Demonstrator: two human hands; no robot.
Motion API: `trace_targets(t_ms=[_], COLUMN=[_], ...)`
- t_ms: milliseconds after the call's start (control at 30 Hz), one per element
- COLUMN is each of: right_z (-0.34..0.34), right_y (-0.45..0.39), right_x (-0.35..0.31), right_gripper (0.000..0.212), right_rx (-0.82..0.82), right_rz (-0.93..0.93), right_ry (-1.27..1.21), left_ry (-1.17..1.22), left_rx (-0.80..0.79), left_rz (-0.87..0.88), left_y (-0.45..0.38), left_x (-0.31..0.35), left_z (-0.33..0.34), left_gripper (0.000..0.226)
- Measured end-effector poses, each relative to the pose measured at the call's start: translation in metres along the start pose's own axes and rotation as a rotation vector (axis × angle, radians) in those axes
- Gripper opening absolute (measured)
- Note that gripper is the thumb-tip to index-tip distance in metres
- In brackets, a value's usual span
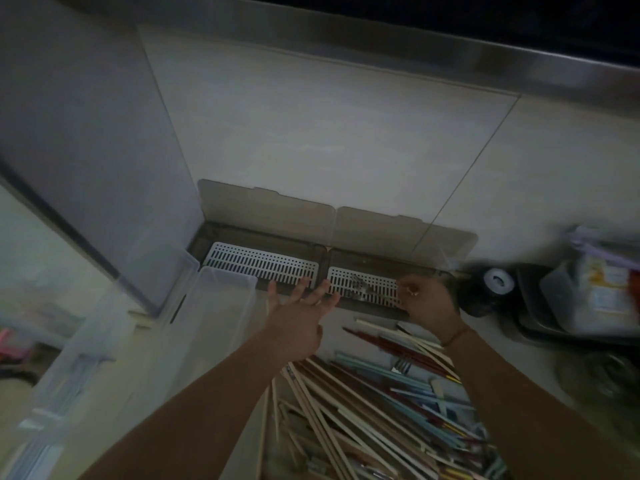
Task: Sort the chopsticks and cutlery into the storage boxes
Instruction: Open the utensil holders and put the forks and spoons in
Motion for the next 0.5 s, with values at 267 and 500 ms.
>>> trace_targets(t_ms=[267,500], right_z=[0.026,0.050], right_y=[0.109,0.110], right_x=[0.038,0.036], right_gripper=[0.001,0.013], right_rx=[0.065,0.113], right_rz=[0.124,0.145], right_ry=[0.018,0.080], left_ry=[0.063,0.096], left_rx=[0.010,-0.020], left_rz=[0.008,0.000], left_y=[-0.003,-0.002], left_x=[-0.002,-0.002], left_z=[0.004,0.002], left_gripper=[0.068,0.069])
Point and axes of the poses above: each hand's wrist, its own y-axis away from the middle knuckle, its own z-axis out of the palm, x = y × z, the point moved 10 cm from there along -y, towards the middle knuckle, and after that the axes turned 9 degrees about -x, right-handed, at the moved point
